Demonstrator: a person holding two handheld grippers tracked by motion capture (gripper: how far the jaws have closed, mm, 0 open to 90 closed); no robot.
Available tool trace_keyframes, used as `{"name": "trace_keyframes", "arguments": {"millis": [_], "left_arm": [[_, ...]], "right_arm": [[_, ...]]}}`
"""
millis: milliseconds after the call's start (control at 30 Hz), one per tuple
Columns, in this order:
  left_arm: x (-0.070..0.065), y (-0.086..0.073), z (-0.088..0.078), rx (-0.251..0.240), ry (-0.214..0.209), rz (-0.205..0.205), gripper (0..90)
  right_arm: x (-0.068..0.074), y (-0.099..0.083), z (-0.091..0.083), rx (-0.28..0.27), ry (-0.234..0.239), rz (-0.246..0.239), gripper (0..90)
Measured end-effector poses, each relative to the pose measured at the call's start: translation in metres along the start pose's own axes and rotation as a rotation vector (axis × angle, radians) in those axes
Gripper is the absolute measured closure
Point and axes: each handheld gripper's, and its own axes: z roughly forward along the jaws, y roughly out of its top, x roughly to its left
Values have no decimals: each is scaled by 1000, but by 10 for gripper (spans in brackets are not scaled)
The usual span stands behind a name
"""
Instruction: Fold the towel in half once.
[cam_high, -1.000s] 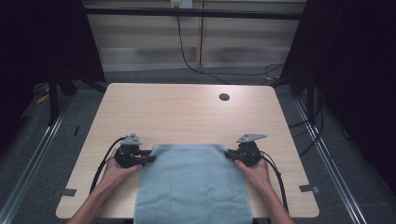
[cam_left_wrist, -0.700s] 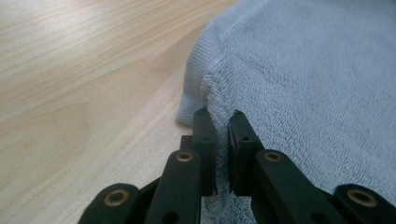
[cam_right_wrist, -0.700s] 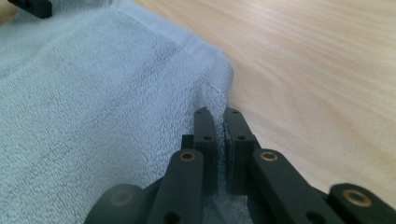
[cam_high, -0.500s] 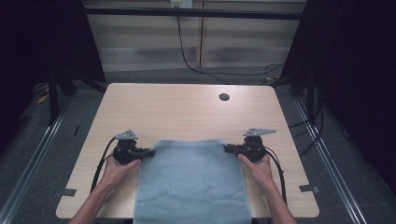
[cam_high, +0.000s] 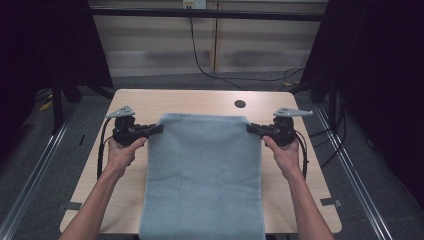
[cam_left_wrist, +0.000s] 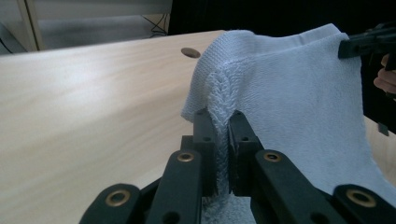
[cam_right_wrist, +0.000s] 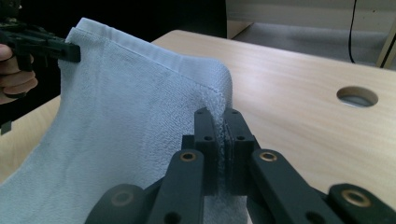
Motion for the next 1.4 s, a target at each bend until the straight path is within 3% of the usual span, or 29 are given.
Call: {"name": "trace_keyframes", "arguments": {"millis": [167,267,367,500,633,667,700,833,867,900,933,1000,1133,1167,1200,1233,1300,1367,1400], "left_arm": [[-3,19,-3,-26,0,19,845],[-8,41,-9,-53,20,50,845],[-10,53,-13,-84,17,50,845],[-15,83,-17,-75,44,89,848],[-21,85,-16,-76,33,117,848],[-21,85,-16,-76,33,117,847],[-24,77,-15,-52,30,126,847],[-30,51,-21,-40,5,121,846],[-30,51,-21,-40,5,121,846],[-32,43,-23,-32,2,131,846],[-35,31,-29,-33,-19,116,847],[-41,18,-35,-35,-27,105,847],[-57,-6,-51,-54,-89,87,847],[-57,-6,-51,-54,-89,87,846],[-66,-19,-56,-30,-79,97,846],[-67,-23,-56,-18,-98,86,847],[-72,-38,-56,30,-78,95,846],[-72,-46,-55,50,-94,90,845],[-72,-63,-54,97,-84,77,844]], "right_arm": [[-3,20,0,-36,-1,0,868],[-6,48,-8,-75,-11,-33,868],[-6,62,-12,-85,-20,-41,868],[-7,96,-20,-109,-41,-70,869],[-4,111,-24,-130,-42,-85,869],[-4,109,-24,-130,-32,-81,869],[-3,104,-23,-121,-30,-81,869],[6,74,-25,-91,0,-78,869],[6,74,-25,-91,0,-78,869],[9,65,-27,-88,10,-74,869],[16,48,-33,-80,30,-77,869],[24,33,-41,-76,47,-77,869],[41,8,-58,-52,72,-89,870],[41,8,-58,-52,72,-89,870],[50,-4,-67,-37,75,-103,870],[54,-10,-70,-31,85,-104,870],[59,-22,-75,-8,94,-104,870],[64,-37,-75,35,92,-101,870],[66,-46,-74,58,98,-95,870]]}}
